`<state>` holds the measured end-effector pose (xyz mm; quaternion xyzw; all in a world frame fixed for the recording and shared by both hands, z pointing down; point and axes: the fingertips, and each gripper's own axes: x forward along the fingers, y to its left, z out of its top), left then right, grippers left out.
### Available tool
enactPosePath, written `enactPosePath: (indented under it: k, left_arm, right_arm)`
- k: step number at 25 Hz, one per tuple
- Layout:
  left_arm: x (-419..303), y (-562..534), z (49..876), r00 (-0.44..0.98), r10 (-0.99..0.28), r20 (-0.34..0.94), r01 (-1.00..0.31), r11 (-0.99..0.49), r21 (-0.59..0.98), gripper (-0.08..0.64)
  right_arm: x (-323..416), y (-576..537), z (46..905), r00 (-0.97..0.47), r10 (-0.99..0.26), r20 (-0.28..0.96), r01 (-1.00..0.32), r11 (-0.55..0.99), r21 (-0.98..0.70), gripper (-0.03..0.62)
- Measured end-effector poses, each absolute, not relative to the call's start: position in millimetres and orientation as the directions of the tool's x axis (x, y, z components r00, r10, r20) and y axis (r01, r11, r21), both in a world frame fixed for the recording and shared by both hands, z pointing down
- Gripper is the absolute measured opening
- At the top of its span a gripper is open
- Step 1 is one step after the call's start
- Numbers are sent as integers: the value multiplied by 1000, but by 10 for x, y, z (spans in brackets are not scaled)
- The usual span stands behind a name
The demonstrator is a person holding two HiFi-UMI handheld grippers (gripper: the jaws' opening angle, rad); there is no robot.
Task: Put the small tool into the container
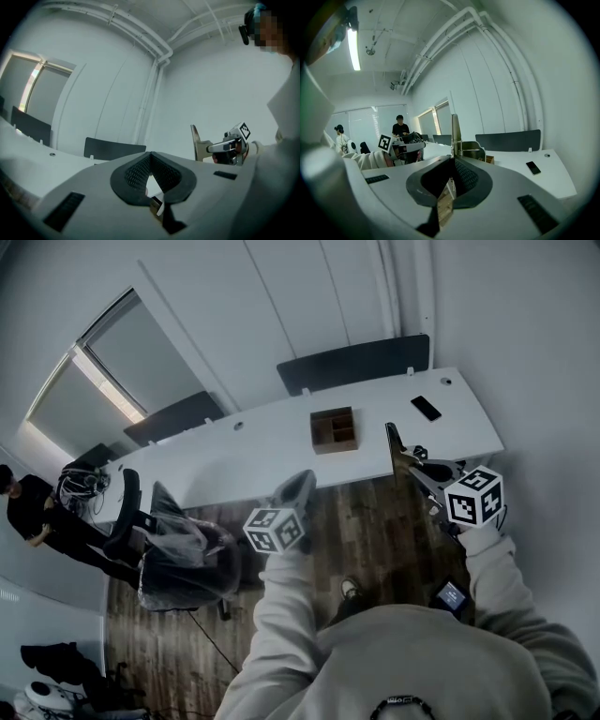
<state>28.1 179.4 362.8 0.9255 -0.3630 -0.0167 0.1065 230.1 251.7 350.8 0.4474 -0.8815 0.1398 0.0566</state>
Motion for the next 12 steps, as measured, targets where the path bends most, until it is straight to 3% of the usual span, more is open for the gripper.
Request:
enactPosePath:
  k: [12]
  left_arm:
    - [291, 1223, 3414, 773, -634, -34, -623, -768, 146, -3]
  right_arm:
    - [2135, 1929, 3497, -617, -761, 200, -787, 595, -162, 21]
